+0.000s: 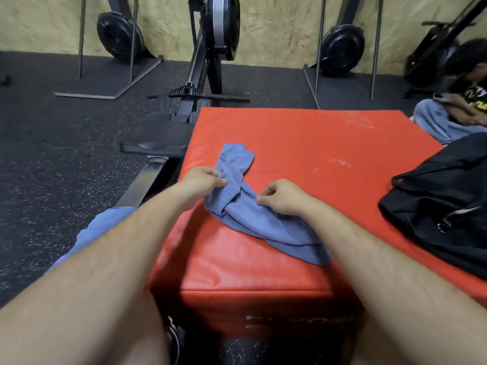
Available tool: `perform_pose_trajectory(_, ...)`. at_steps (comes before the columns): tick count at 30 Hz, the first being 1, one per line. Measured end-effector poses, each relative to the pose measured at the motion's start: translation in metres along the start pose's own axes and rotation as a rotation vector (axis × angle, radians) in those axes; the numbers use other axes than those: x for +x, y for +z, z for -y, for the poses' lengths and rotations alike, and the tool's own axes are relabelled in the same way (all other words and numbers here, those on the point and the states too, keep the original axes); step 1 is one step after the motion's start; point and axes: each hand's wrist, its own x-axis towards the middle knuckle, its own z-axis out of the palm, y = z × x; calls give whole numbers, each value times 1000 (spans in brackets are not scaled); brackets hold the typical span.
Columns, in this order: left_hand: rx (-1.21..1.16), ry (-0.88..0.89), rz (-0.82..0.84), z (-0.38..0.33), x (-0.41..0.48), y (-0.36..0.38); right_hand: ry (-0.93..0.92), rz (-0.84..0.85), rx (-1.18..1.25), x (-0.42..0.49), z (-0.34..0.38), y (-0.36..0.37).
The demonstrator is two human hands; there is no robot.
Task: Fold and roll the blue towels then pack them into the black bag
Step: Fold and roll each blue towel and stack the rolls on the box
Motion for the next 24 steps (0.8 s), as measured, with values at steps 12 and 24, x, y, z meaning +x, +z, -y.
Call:
perform_pose_trajectory(12,-99,51,-183,9,18,-20,85,-114,592,19,11,-22)
perform_pose_trajectory(24,-124,360,-332,-32,-22,-50,-154,-312,983,-35,1,-88)
